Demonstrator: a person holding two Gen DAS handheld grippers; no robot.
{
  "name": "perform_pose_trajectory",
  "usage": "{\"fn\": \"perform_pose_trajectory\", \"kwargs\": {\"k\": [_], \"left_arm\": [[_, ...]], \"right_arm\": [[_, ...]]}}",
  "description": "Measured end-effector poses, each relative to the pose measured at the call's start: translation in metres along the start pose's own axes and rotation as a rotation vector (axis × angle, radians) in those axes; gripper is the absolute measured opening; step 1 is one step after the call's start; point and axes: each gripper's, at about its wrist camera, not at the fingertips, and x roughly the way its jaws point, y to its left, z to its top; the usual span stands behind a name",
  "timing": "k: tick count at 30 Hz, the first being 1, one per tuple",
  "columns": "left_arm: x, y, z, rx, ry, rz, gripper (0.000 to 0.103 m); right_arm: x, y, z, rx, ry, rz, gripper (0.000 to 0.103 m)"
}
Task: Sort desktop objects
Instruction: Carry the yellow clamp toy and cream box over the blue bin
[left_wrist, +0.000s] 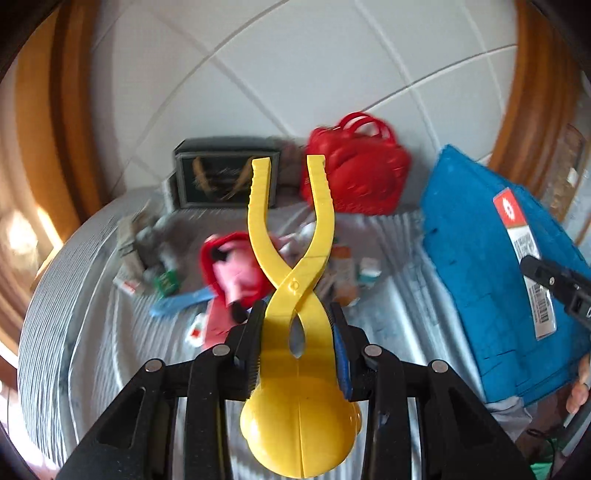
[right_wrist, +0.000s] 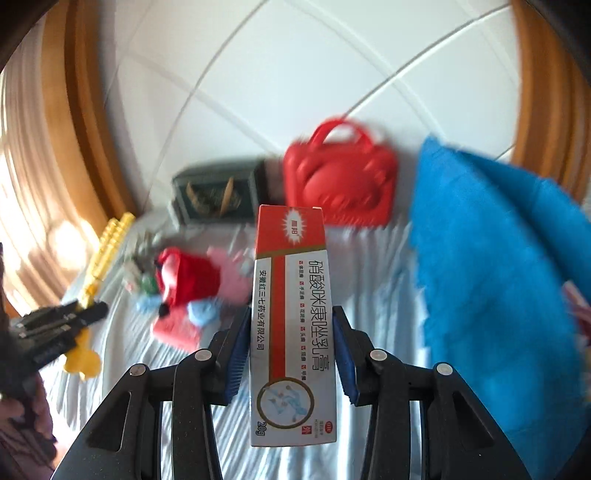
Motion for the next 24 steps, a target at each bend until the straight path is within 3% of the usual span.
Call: {"fn": "perform_pose_trajectory", "kwargs": {"k": [6,14,18,24], "left_arm": [[-0.019,-0.093,0.025,0.118,-0.09,-0.127,0.032],[-0.041,-0.235,0.066,0.237,-0.187,-0.3,0.032],[-0.038,-0.297,0.079,0.264,-0.161,-0.366,0.032],[-0.015,-0.39,0.09,0.297,-0.055,-0.44,0.032]], "right_arm": [[-0.058,-0.057,0.016,0.054,-0.126,-0.089,0.041],[-0.122,-0.15,0.026,0.111,-0.222,-0.228,0.041],[-0.137,-0.202,0.025,0.151,-0.216,-0.294,0.041],[-0.137,-0.271,0.015,0.215,-0.169,-0.339,0.041]]}}
